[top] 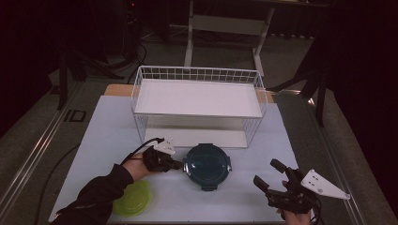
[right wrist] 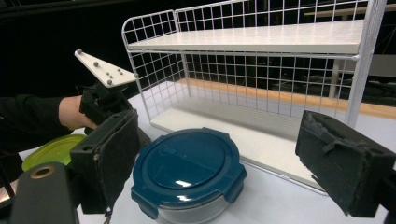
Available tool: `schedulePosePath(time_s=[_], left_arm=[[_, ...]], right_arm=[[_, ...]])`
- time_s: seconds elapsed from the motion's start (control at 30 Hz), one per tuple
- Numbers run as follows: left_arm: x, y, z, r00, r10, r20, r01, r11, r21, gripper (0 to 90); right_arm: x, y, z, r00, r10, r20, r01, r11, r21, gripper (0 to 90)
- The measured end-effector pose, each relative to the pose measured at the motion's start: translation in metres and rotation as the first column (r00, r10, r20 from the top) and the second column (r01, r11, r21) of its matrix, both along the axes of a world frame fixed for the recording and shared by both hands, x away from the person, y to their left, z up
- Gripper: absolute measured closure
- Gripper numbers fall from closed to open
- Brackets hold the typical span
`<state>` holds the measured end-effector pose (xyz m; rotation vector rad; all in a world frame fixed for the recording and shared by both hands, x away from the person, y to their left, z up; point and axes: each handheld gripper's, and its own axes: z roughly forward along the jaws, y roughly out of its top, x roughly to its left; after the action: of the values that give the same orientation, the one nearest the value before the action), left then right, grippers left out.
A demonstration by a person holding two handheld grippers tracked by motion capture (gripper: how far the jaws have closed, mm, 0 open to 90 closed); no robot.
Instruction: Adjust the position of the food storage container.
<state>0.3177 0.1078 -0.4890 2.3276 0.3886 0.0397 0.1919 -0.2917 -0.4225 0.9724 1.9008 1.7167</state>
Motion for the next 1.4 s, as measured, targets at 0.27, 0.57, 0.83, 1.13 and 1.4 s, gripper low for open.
schedulePosePath(time_s=[0.27,0.57,0.83,1.13,1.4], left_arm=[[0.004,-0.012,0.002,0.9998,-0.02,-0.003,0.02,0.9997,0.015,89.0],[0.007,-0.031,0.003,0.999,-0.044,-0.002,0.044,0.9987,0.026,89.0],[0.011,-0.053,0.005,0.9981,-0.061,0.012,0.061,0.9972,0.044,89.0],[0.007,-0.051,0.01,0.9968,-0.053,0.06,0.052,0.9985,0.021,88.6],[-0.006,-0.031,0.039,0.9992,0.039,0.004,-0.037,0.9874,-0.154,66.9]], right_arm=[[0.001,0.0,0.0,1.0,0.0,-0.003,0.0,1.0,0.001,13.4],[0.0,0.0,0.0,1.0,0.002,0.0,-0.002,1.0,0.002,13.4],[0.0,0.001,-0.001,1.0,0.009,-0.002,-0.009,1.0,0.0,13.4],[-0.001,-0.001,0.0,1.0,0.007,-0.002,-0.007,1.0,0.002,13.4],[-0.001,0.0,0.002,0.9998,0.018,0.009,-0.017,0.9972,-0.073,14.5]])
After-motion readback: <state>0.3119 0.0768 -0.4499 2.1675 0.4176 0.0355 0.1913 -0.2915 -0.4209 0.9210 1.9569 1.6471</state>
